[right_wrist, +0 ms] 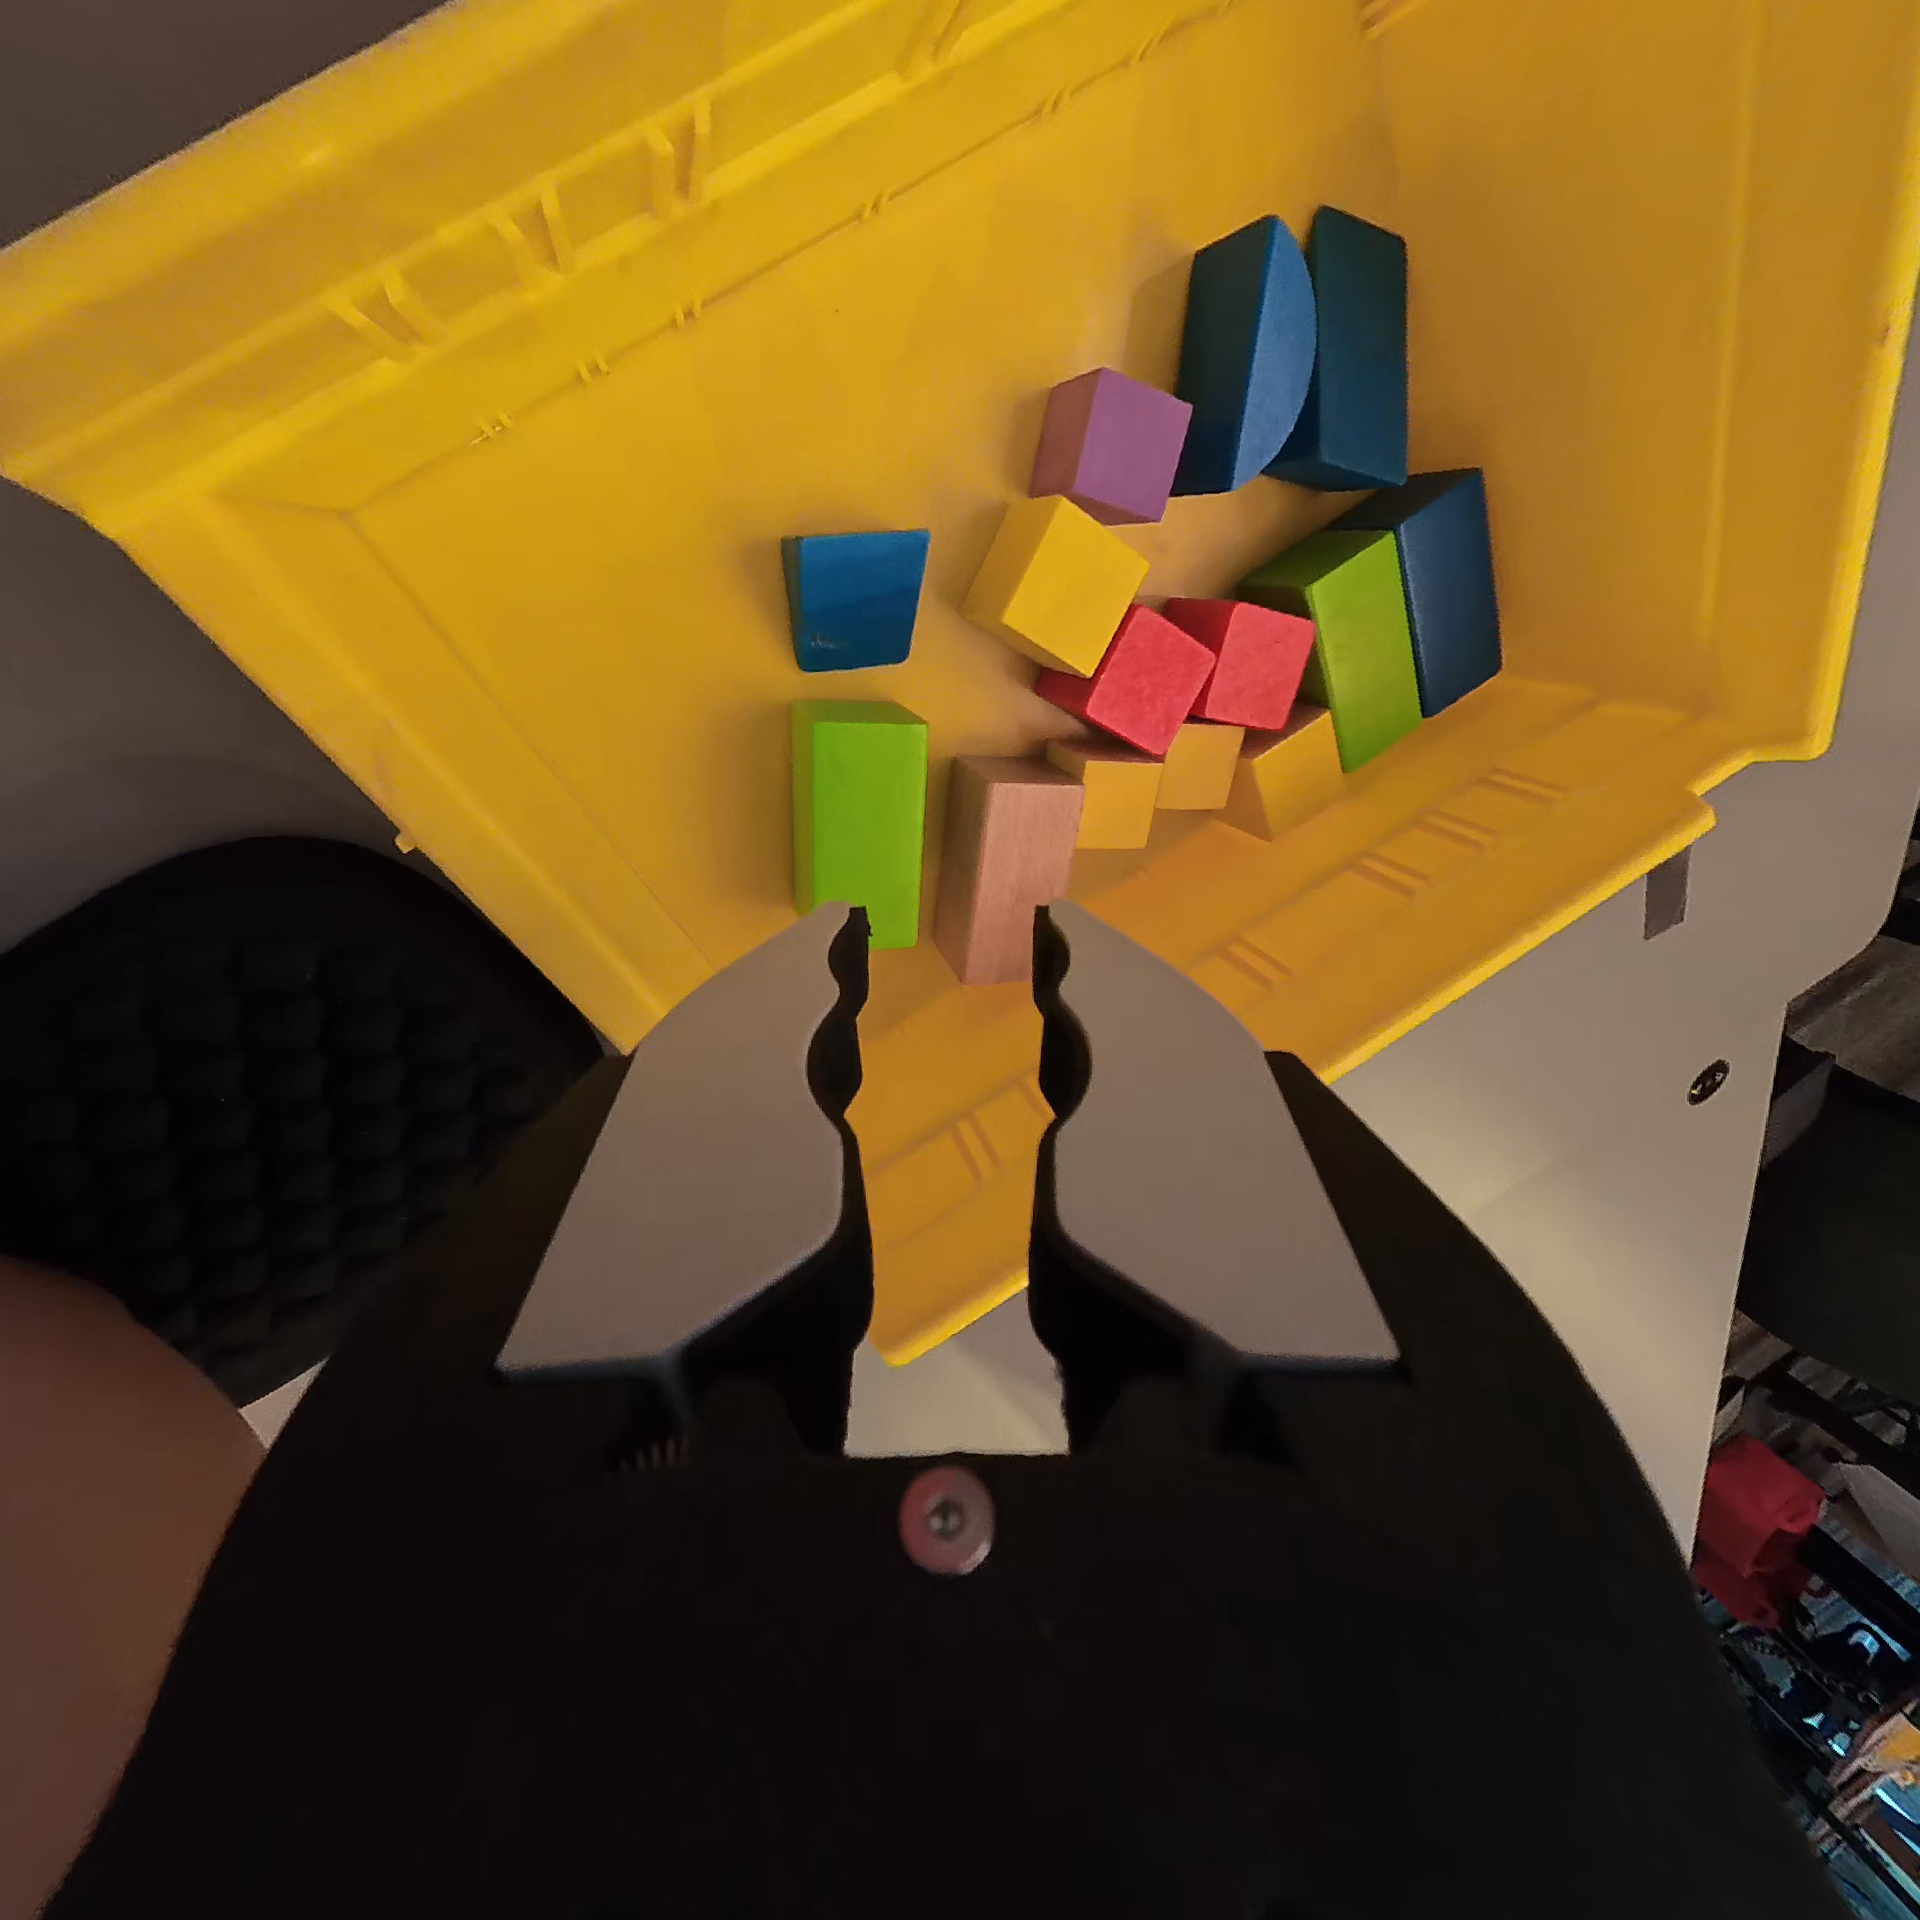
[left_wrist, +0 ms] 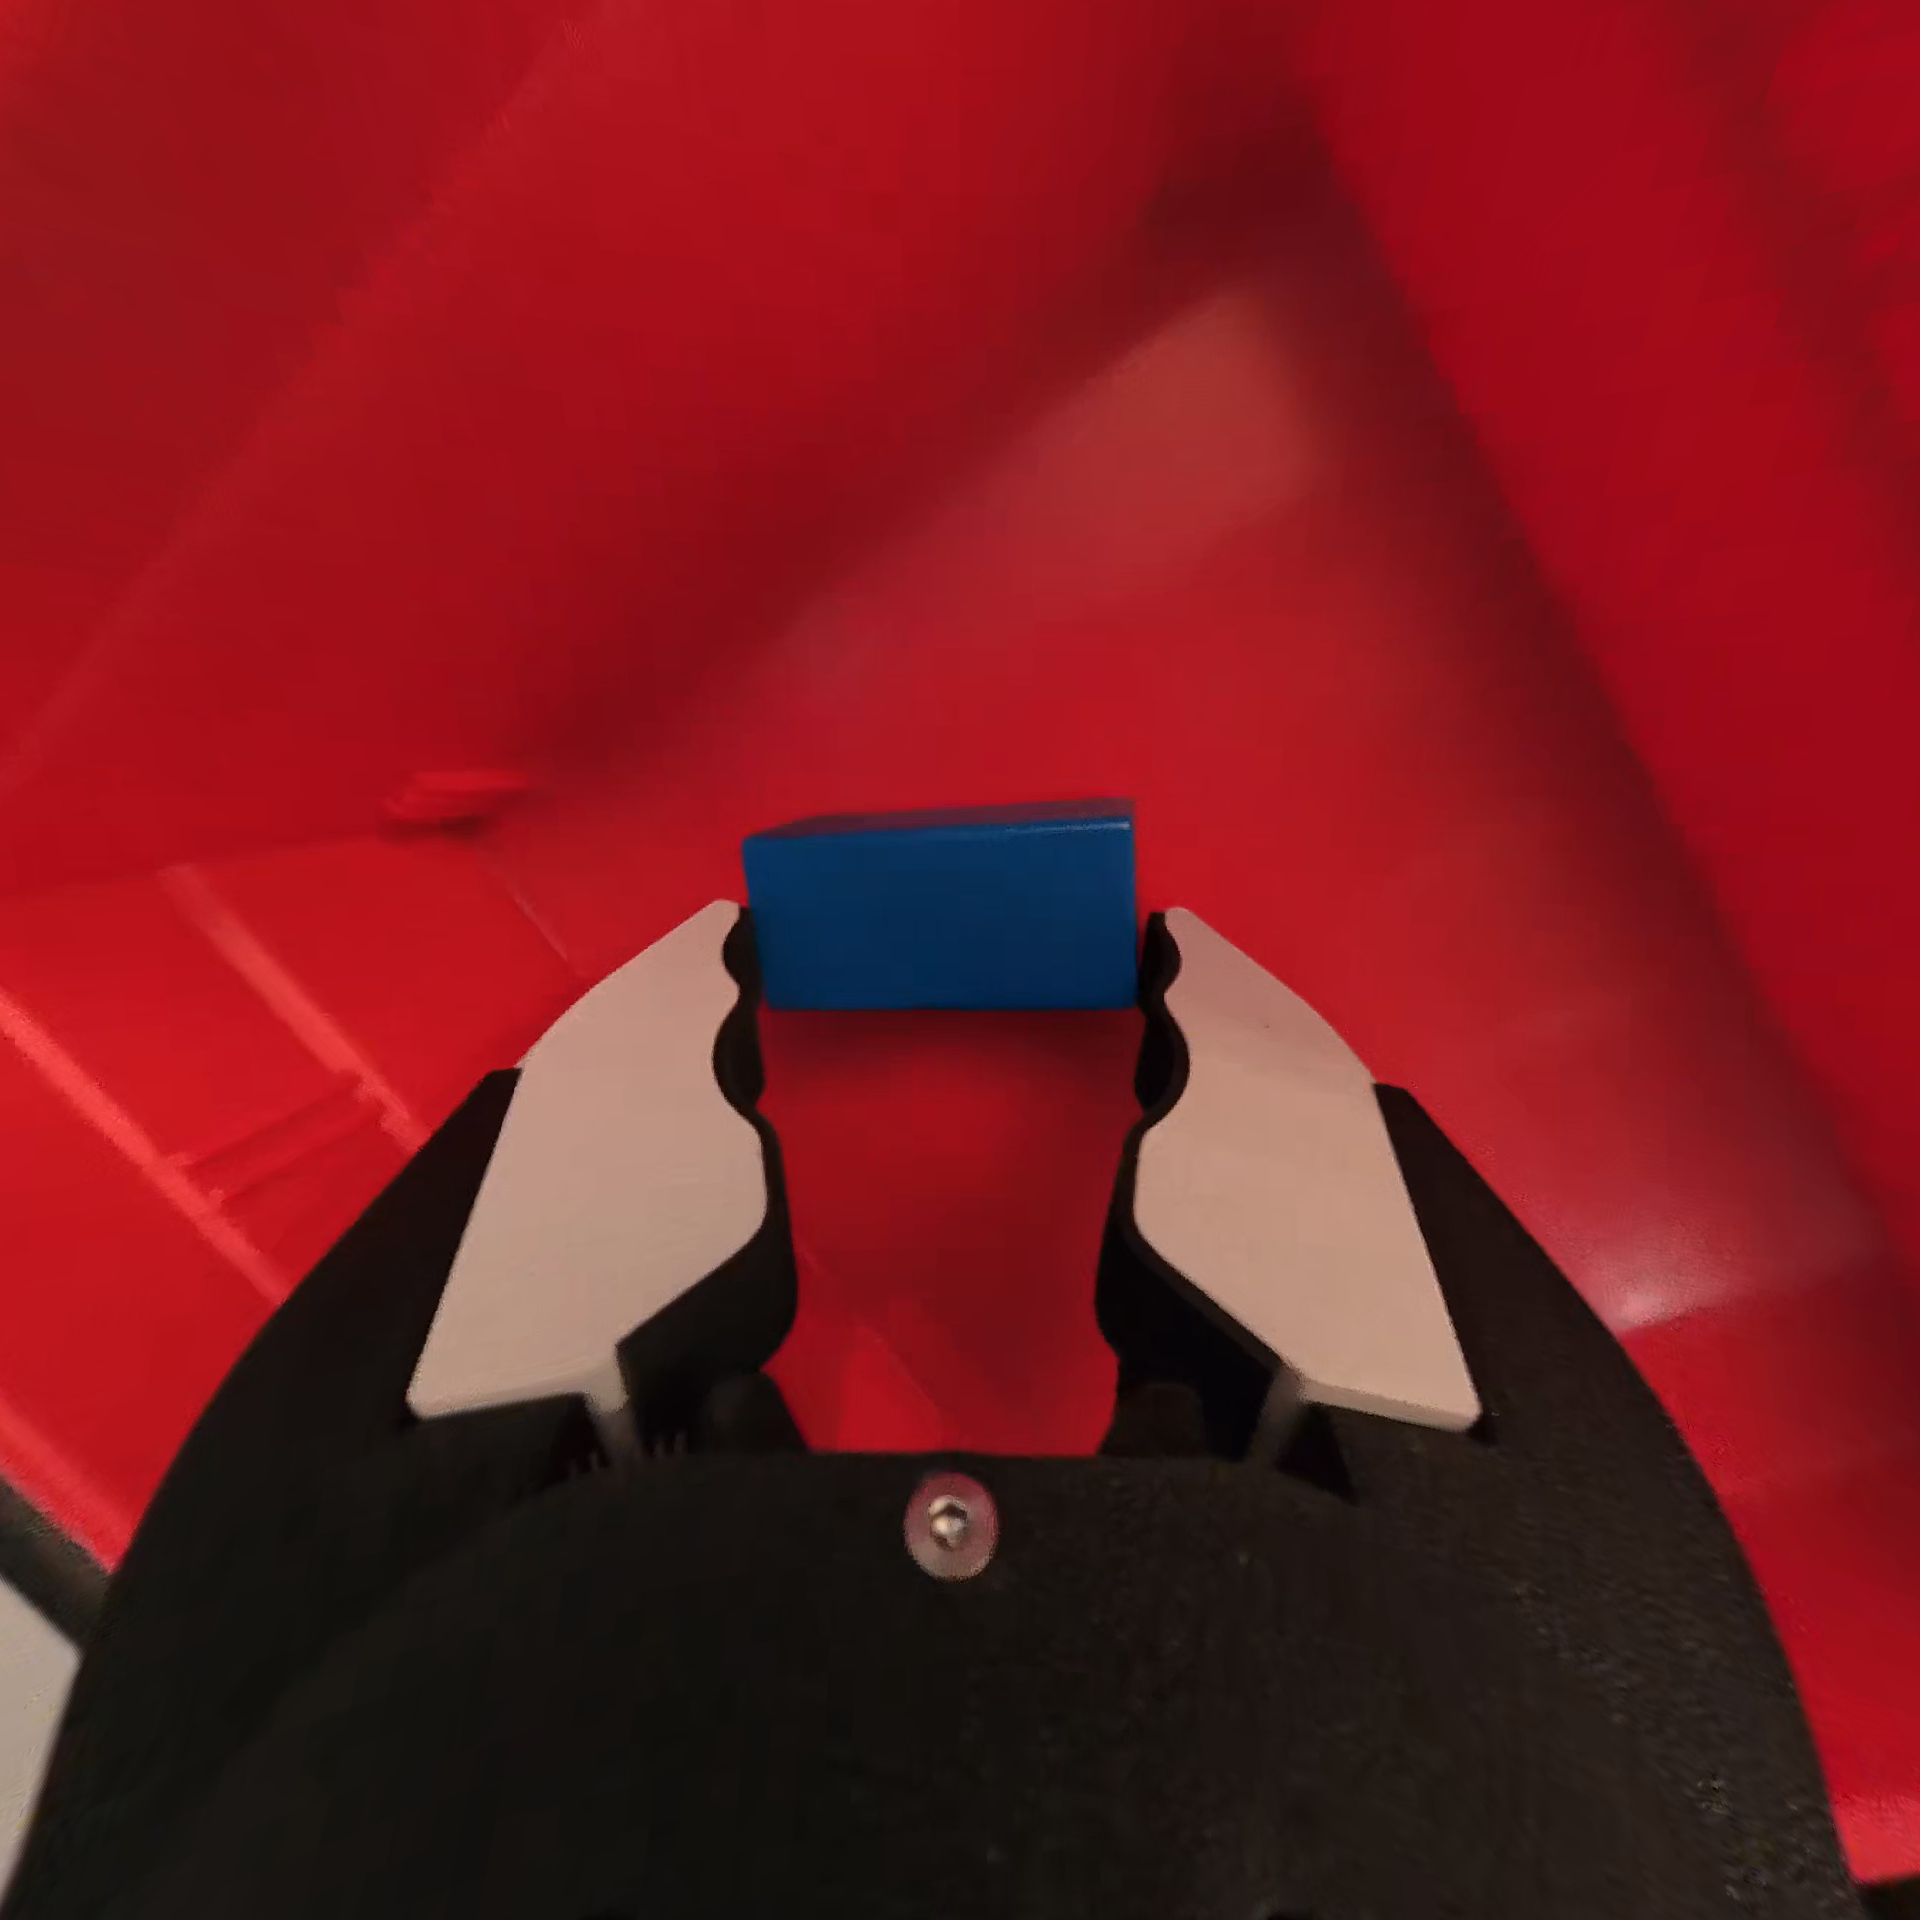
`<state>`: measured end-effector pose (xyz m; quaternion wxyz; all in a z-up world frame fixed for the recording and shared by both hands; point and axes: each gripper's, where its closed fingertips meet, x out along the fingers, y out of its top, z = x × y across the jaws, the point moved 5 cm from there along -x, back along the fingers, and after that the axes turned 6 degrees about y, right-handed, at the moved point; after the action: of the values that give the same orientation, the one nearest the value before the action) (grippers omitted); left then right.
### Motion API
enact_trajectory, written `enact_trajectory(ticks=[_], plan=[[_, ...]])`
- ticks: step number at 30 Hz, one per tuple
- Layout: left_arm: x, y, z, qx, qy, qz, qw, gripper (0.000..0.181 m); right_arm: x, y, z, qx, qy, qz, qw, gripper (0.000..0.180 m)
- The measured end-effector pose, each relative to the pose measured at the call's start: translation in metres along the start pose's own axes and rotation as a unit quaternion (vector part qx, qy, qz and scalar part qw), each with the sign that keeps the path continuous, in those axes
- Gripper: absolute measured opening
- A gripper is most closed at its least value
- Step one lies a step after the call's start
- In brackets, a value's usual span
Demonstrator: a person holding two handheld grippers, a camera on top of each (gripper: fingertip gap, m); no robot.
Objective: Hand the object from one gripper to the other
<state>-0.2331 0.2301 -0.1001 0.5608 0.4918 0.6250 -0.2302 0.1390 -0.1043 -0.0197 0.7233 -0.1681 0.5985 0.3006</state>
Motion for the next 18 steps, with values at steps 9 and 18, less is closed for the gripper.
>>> enact_trajectory(ticks=[9, 18], plan=[[-0.002, 0.008, 0.010, 0.017, -0.032, 0.037, 0.999, 0.071, 0.002, 0.001, -0.002, -0.005, 0.008, -0.002, 1.000, 0.031], [0.003, 0.013, 0.009, -0.009, -0.033, 0.039, 0.999, 0.072, 0.005, -0.001, -0.002, -0.004, 0.010, -0.010, 1.000, 0.027]])
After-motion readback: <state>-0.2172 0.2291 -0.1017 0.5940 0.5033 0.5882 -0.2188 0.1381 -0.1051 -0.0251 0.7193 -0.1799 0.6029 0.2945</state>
